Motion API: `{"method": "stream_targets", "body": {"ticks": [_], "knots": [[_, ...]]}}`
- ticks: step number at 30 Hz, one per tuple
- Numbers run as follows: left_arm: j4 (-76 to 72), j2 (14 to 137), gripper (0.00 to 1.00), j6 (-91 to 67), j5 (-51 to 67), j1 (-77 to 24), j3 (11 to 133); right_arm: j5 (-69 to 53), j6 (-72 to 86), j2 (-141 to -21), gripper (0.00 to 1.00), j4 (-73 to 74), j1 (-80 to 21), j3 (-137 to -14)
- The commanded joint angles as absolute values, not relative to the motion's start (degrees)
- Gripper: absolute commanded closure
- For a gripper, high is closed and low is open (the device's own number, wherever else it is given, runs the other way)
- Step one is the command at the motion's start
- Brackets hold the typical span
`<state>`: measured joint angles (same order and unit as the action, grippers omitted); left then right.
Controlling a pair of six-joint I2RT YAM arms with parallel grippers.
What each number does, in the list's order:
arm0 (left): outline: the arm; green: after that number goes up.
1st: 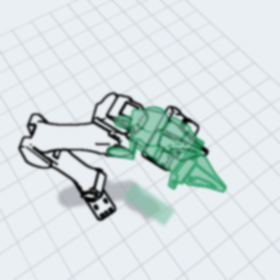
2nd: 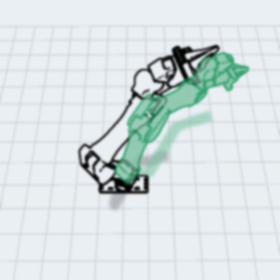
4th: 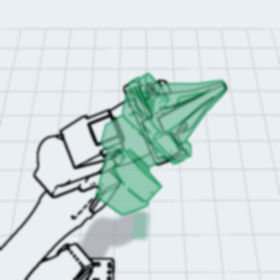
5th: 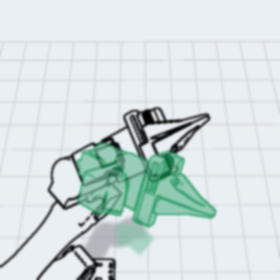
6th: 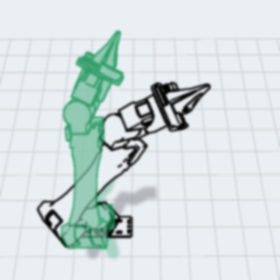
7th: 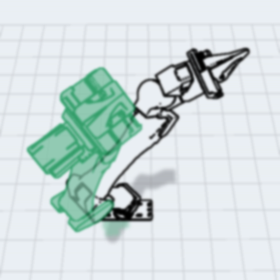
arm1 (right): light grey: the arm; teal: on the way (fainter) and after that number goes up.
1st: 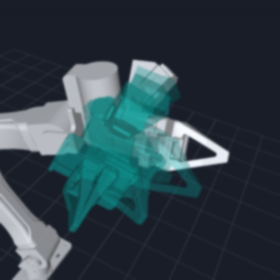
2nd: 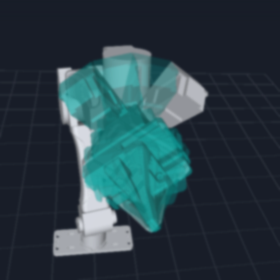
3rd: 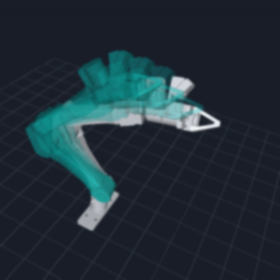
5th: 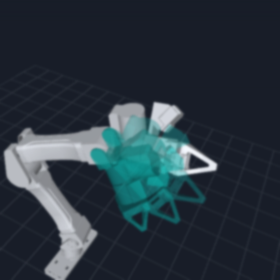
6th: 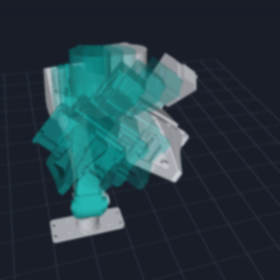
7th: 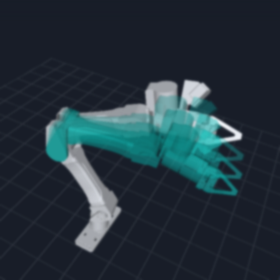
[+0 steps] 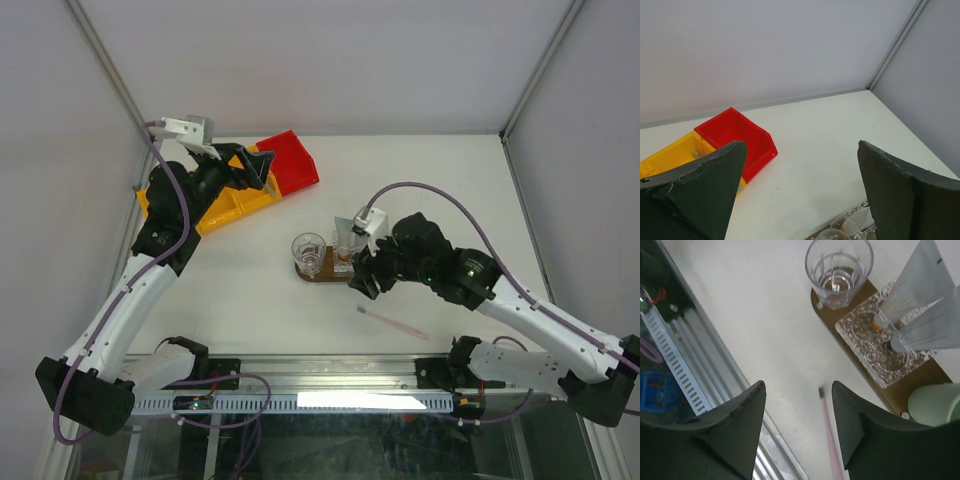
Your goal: Prepare toiletry sets of a toothbrush and toothpaste on the tray
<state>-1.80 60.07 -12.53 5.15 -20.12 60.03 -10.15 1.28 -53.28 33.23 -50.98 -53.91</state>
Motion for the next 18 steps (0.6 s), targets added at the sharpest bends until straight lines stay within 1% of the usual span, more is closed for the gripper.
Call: {"method": "stream_targets", "body": {"ticks": [1, 5, 8, 11, 14, 18], "knots": [[-4.9, 57.8, 0.02, -12.4, 5.6, -19.4, 59.8, -1.2, -4.4, -59.3, 0.41, 52.6, -55.2, -61.1], [-4.9, 57.7, 0.02, -12.2, 5.5, -19.4, 59.8, -2.9, -9.7, -62.5, 0.40, 56.2, -57.6, -61.8], [-4.9, 57.5, 0.02, -12.2, 5.5, -19.5, 59.8, 0.2, -15.0, -64.4, 0.40, 56.5, -59.6, -58.7], [-5.0, 57.3, 0.02, -12.2, 5.4, -19.4, 59.8, 1.5, -17.3, -71.2, 0.38, 57.9, -60.1, -56.0], [-5.0, 57.1, 0.02, -12.2, 5.3, -19.5, 59.8, 2.5, -18.7, -77.0, 0.39, 57.1, -60.6, -54.0], [-5.0, 56.8, 0.02, -12.2, 5.2, -19.4, 59.8, 2.7, -21.4, -79.1, 0.42, 51.3, -61.0, -53.1]]}}
